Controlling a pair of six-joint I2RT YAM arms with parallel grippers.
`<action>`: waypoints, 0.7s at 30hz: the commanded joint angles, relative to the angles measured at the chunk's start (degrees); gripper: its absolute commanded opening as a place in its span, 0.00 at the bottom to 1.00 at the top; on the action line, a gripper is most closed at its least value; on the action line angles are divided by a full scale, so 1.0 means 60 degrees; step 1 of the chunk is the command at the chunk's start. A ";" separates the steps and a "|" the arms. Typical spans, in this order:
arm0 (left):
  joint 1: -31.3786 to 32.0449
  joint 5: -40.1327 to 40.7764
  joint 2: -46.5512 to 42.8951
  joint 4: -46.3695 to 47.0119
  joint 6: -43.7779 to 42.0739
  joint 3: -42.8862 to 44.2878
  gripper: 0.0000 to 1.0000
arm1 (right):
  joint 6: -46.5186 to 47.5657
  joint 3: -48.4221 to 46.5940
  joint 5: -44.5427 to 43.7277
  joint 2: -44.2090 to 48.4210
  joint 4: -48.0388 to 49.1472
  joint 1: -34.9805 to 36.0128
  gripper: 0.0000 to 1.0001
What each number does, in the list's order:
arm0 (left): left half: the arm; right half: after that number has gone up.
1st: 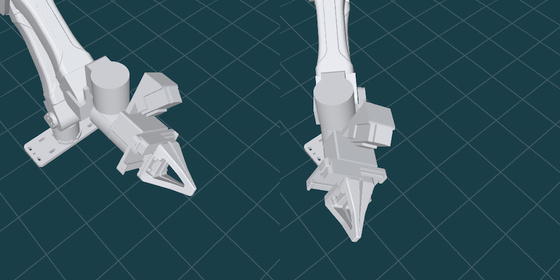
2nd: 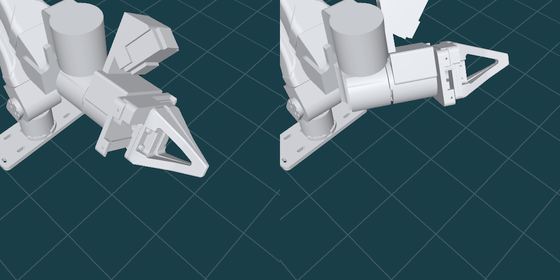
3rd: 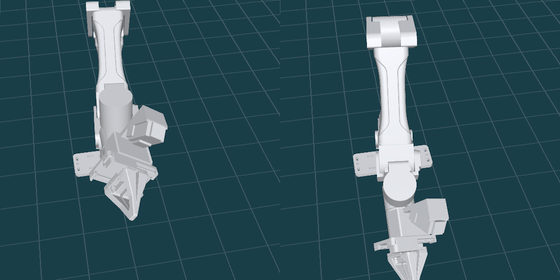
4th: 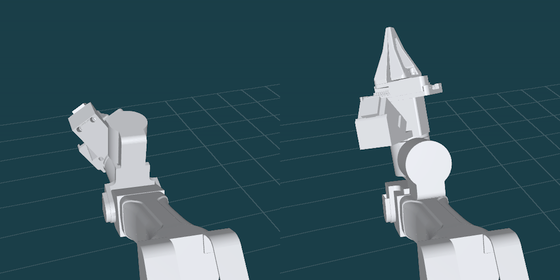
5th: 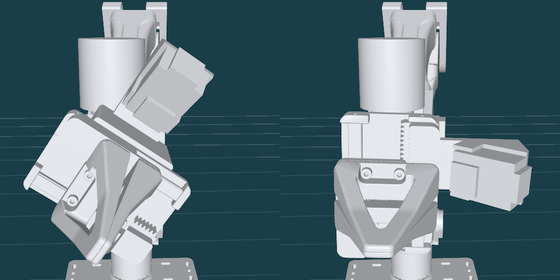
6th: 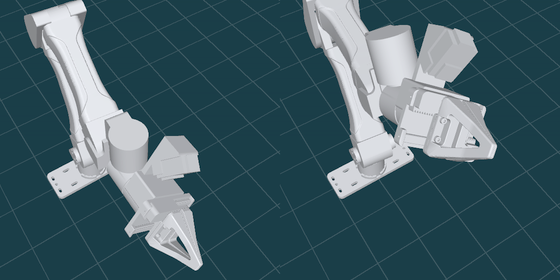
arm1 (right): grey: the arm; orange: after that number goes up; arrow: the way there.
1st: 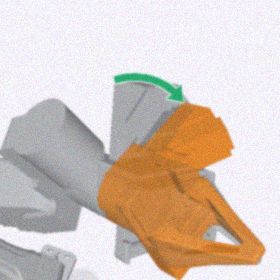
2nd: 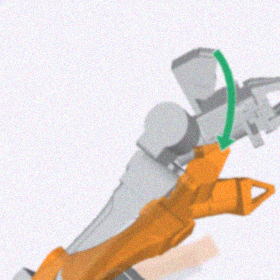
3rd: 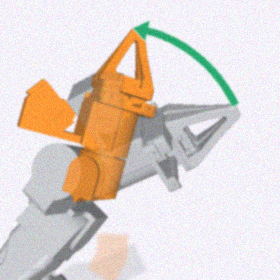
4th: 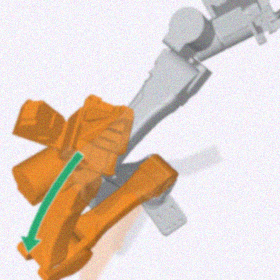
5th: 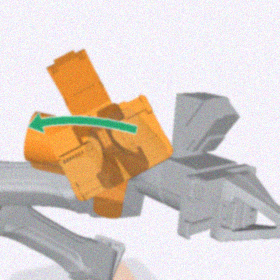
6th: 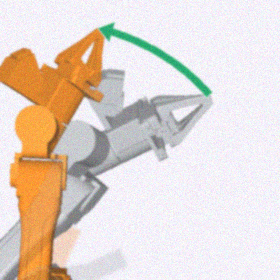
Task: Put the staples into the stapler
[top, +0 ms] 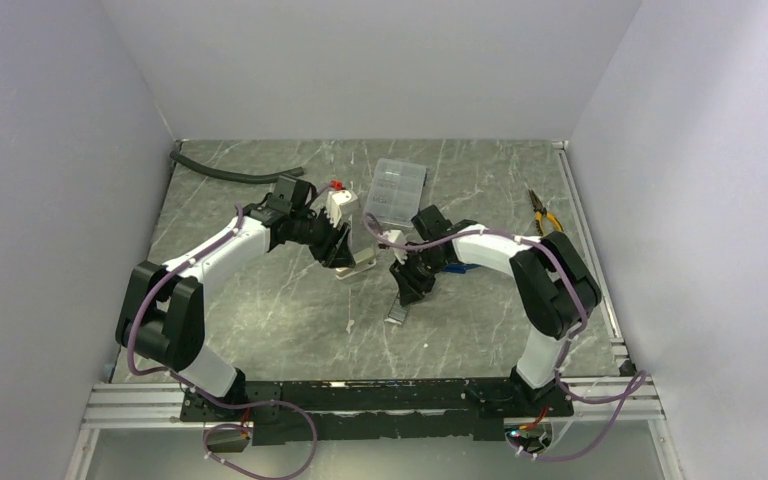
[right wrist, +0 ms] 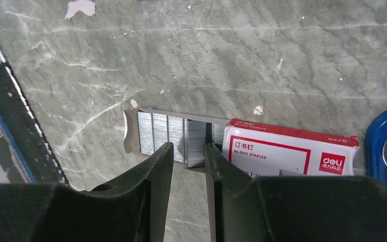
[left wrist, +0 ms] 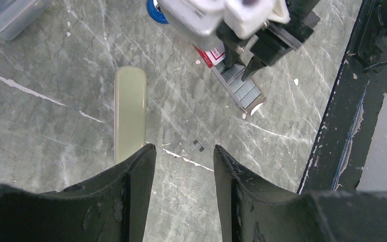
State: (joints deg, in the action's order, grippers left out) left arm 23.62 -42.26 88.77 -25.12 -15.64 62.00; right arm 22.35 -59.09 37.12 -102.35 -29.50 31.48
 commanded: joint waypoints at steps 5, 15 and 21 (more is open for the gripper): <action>0.0034 -0.0046 -0.0356 -0.0009 -0.0184 0.0061 0.51 | 0.0181 0.0501 -0.2413 0.0574 0.0691 0.0953 0.30; 0.0020 0.0223 -0.0522 0.0169 -0.0039 -0.0121 0.51 | 0.0188 0.0959 -0.3070 0.0494 0.1158 0.1264 0.20; 0.0012 0.0319 -0.0572 0.0119 -0.0088 -0.0095 0.51 | 0.0304 0.0479 -0.1959 0.0369 0.0698 0.0815 0.15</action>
State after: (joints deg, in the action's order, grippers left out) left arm 23.62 -40.62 87.33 -24.75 -15.57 61.28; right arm 22.74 -55.31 23.86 -97.73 -23.88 38.15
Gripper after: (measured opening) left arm 0.511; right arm 0.196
